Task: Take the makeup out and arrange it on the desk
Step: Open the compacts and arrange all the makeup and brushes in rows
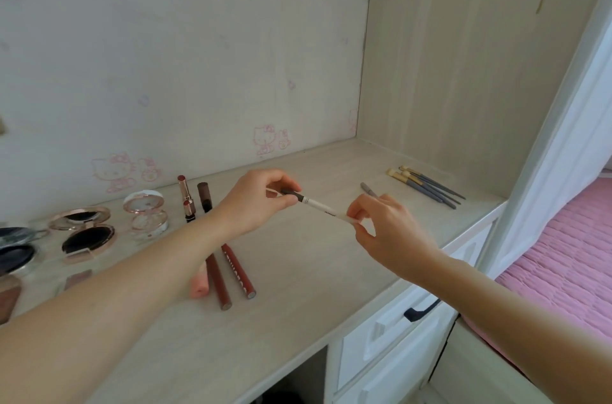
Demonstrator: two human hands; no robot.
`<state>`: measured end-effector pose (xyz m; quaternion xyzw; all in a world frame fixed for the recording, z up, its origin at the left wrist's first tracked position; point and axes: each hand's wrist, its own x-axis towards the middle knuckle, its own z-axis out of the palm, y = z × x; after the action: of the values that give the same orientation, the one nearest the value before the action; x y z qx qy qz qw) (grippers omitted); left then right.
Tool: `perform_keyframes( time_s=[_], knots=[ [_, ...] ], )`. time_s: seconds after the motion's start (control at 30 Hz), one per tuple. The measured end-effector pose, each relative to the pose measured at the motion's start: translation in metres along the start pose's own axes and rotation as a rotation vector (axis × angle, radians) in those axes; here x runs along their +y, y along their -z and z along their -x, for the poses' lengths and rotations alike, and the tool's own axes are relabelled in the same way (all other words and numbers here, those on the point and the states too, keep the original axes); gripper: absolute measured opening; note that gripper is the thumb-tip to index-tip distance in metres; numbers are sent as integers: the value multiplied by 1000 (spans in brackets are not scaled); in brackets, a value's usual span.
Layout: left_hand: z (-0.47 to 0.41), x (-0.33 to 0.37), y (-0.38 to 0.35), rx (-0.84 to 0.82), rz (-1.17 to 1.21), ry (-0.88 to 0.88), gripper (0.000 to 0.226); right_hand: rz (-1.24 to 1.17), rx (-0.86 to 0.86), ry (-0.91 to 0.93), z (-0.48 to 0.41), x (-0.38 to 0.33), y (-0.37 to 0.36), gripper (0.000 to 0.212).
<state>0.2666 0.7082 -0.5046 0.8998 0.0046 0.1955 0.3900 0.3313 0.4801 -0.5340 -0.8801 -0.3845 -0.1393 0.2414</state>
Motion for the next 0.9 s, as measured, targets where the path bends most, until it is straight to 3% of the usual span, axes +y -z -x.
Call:
perform_keyframes(
  time_s=[0.2,0.4,0.7,0.9],
  knots=[
    [48,6,41,121,154,49,15,-112,-18,44,5,-44,-6,18],
    [96,-1,73,238,414,207,19,-264,-86,82,13,-92,-15,17],
    [154,-11,96,391,746,329,11,-432,-166,100,30,-166,-41,16],
    [180,-20,91,474,728,380,17,-552,-195,98,39,-201,-69,16]
  ],
)
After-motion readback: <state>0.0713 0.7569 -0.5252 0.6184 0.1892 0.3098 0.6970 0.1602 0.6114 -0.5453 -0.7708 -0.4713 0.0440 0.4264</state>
